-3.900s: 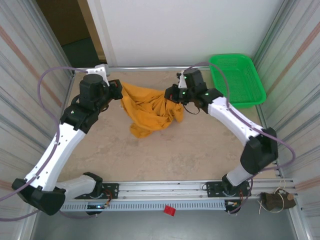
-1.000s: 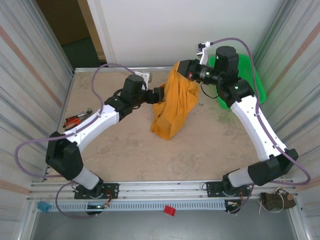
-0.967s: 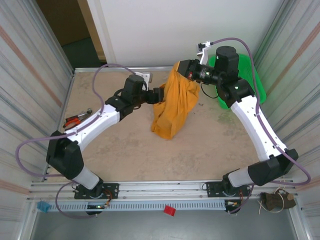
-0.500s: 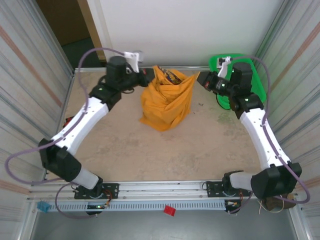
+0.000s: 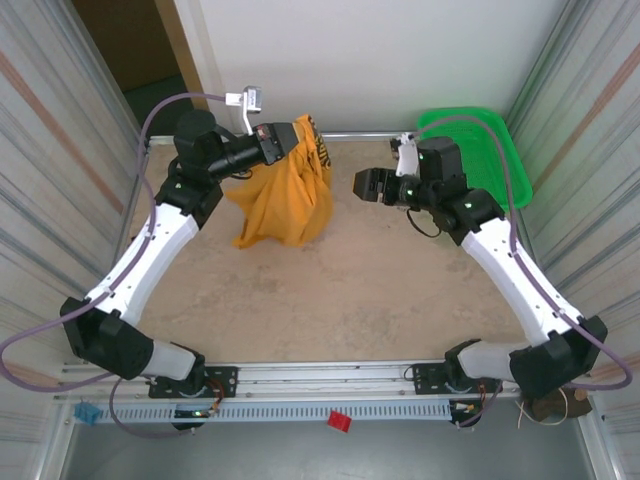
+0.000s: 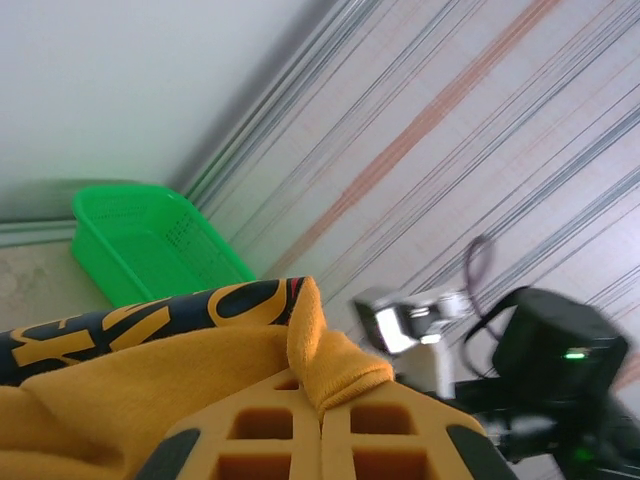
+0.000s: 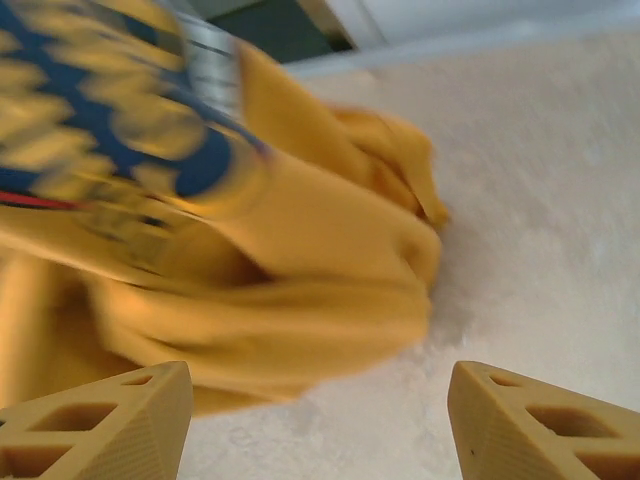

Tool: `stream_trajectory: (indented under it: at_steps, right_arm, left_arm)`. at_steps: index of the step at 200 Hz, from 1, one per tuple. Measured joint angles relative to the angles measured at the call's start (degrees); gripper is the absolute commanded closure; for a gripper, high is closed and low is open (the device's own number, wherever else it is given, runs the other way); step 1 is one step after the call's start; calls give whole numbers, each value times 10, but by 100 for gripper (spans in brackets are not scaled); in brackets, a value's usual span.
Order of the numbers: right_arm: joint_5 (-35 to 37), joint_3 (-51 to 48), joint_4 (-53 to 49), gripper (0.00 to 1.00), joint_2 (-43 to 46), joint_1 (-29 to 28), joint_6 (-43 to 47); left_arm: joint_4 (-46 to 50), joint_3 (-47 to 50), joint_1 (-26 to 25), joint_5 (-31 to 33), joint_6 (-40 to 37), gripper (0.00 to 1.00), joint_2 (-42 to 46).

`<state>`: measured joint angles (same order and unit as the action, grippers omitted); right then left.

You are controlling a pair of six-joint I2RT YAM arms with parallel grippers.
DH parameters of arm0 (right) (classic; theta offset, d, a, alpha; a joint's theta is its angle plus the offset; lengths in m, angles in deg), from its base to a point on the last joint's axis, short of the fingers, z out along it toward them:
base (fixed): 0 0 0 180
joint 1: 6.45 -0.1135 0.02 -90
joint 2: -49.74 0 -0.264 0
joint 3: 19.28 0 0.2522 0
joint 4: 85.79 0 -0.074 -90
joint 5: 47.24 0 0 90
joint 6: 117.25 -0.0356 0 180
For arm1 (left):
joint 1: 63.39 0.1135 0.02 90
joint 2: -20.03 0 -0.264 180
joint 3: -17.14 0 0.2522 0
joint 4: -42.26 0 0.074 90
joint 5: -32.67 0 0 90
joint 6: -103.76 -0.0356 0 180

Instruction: Fold the inside-out t-shirt

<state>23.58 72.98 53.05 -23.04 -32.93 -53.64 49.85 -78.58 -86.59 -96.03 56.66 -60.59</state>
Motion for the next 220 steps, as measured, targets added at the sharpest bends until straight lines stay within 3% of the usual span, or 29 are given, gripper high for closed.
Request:
stream_trajectory:
  at_steps: [45,63,101,130,181,209,220]
  right_arm:
    - [10,62,3,35,-30,-69,59]
    - [16,72,5,42,-58,-82,68]
    - [23,85,9,100,-102,-65,76]
    - [-14,98,8,100,-102,-24,71]
    - [-183,99,4,100,-41,44,76]
    - [-253,95,28,100,-7,58,70]
    - [-263,86,38,84,-5,60,61]
  left_arm:
    - [-1,8,-1,-14,19,100,-1]
    - [-2,8,-3,-16,23,100,-1]
    - [-2,9,-9,-20,24,100,-1]
    - [-1,25,-8,-16,24,100,2]
    - [3,53,41,-8,24,100,-10]
    - [2,36,40,-44,16,100,-48]
    - [-2,28,36,-53,16,100,-59]
